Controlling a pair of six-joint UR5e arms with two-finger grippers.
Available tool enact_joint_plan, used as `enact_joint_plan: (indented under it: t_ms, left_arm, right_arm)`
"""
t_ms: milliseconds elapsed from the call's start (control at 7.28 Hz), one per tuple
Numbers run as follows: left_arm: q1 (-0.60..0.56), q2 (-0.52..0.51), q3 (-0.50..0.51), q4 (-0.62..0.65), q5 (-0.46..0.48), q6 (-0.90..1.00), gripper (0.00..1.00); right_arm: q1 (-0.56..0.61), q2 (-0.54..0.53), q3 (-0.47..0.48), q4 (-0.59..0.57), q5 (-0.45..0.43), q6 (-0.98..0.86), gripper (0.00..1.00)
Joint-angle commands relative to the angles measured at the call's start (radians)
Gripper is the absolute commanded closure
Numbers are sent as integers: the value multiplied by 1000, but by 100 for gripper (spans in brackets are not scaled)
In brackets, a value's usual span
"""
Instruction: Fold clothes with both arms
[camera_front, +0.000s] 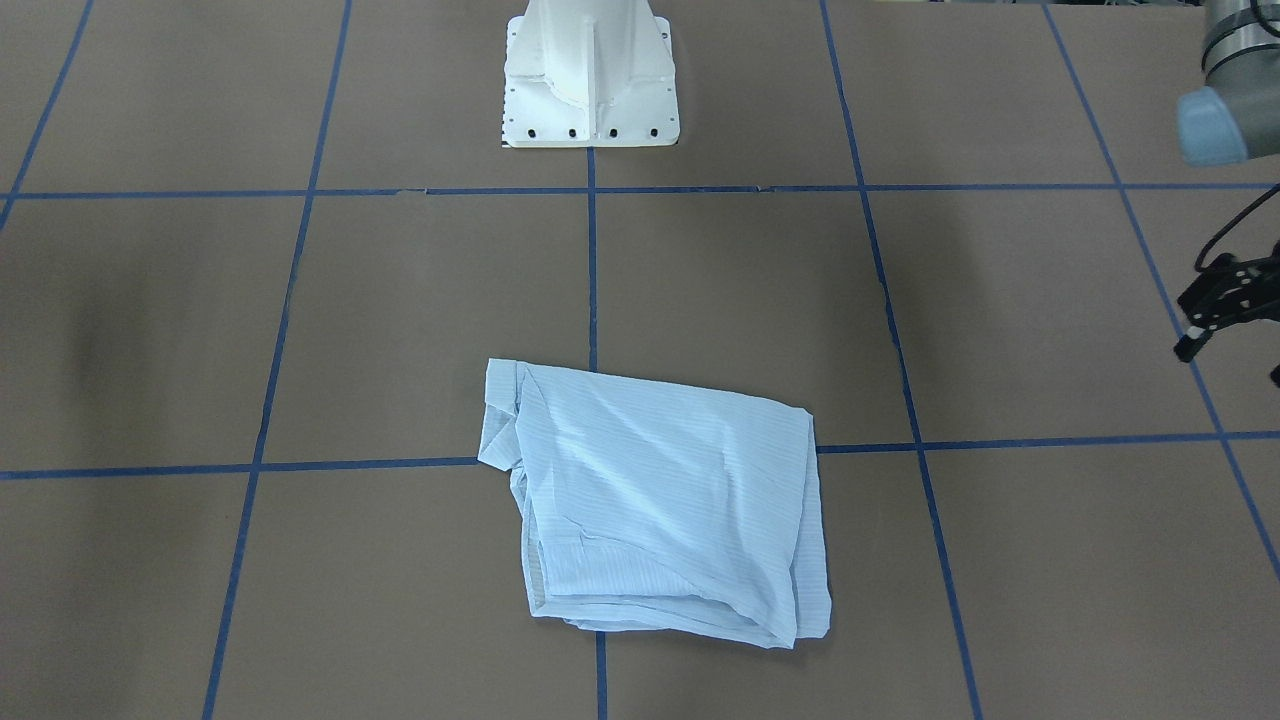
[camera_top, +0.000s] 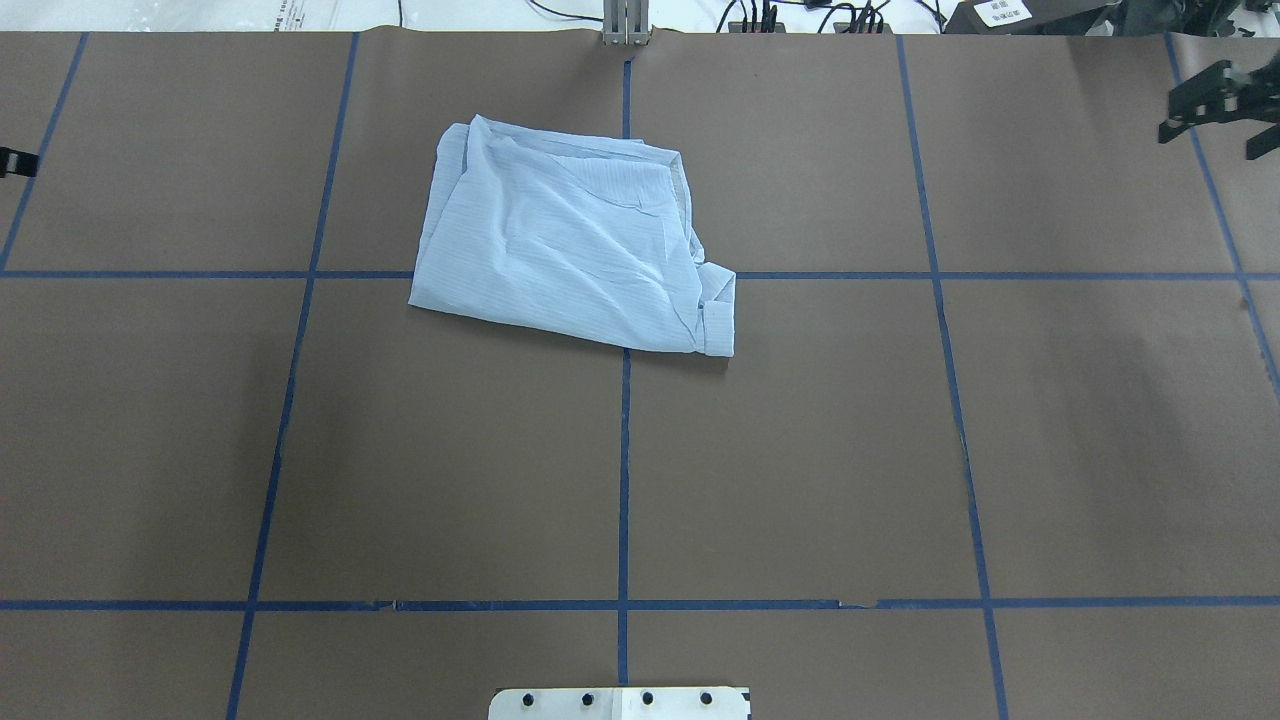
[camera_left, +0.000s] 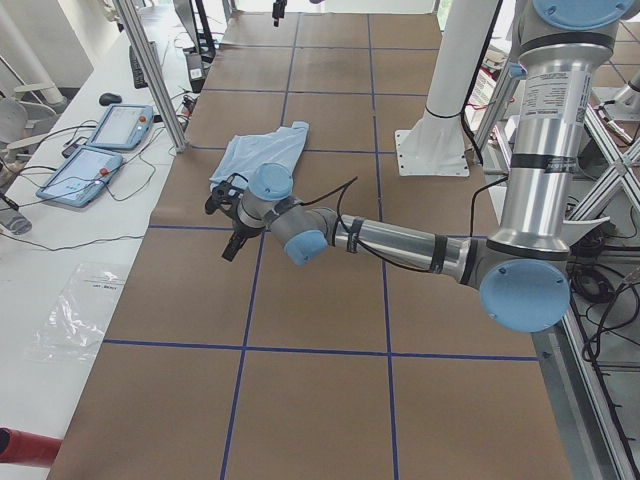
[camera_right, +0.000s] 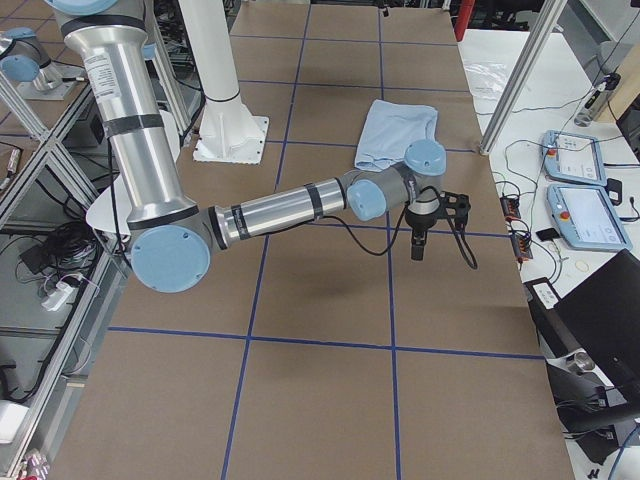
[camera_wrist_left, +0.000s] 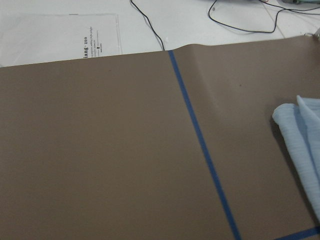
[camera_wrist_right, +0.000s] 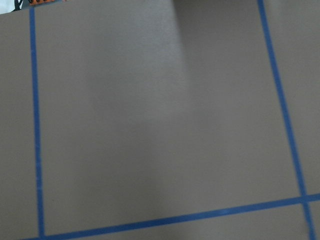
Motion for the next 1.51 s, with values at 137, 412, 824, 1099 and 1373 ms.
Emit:
enact_joint_plan:
  t_ms: [137, 412, 824, 1099, 1373]
  left_arm:
    - [-285, 55, -13, 292, -94, 564, 0]
    - [-294, 116, -22, 325, -99, 631, 0]
    - [-300, 211, -130, 317, -105, 620, 0]
    - [-301, 214, -174, 322, -106, 623, 0]
    - [-301, 216, -187, 316, -108, 623, 0]
  right_arm:
    - [200, -162, 147, -284, 11, -529, 0]
    - [227, -306, 212, -285, 29, -625, 0]
    - [231, -309, 169, -276, 57, -614, 0]
    - [229, -317, 164, -178, 61, -613, 0]
    - [228, -323, 169, -152, 74, -627, 0]
